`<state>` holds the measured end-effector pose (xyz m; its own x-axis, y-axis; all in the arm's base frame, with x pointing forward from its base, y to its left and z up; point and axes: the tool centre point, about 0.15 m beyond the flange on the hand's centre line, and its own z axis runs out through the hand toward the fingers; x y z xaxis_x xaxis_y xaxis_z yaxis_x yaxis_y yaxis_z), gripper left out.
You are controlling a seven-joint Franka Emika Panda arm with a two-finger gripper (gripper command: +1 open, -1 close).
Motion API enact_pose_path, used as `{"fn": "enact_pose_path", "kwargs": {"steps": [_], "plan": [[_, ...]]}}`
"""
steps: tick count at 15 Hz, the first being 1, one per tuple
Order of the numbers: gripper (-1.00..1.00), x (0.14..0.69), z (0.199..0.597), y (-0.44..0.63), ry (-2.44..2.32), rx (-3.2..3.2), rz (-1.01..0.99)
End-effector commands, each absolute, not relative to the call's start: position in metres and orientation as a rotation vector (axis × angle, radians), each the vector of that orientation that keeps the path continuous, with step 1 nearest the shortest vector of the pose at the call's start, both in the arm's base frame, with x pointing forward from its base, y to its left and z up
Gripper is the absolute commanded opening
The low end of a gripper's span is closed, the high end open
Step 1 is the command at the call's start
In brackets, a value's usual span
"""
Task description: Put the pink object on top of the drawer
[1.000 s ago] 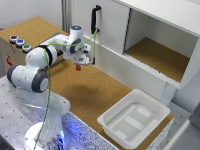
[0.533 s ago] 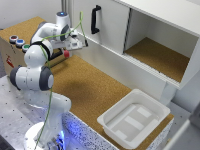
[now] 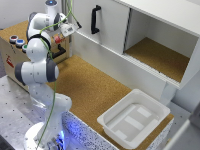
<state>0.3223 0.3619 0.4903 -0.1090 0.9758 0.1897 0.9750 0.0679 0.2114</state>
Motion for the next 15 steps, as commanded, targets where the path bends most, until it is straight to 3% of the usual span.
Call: {"fn": "enact_pose_path", "kwargs": {"steps": [1, 8, 11, 12, 15], "plan": [[-1.0, 0.313, 0.477, 0.427, 2.476, 1.905, 0.174], [-1.0, 0.315, 0.456, 0.485, 2.515, 1.819, 0.106], [-1.0, 0.311, 0.44, 0.486, 2.455, 1.792, 0.236], [1.0, 0.308, 0.437, 0.483, 2.44, 1.807, 0.243], [1.0, 0.304, 0.467, 0.458, 2.438, 2.009, 0.259]]}}
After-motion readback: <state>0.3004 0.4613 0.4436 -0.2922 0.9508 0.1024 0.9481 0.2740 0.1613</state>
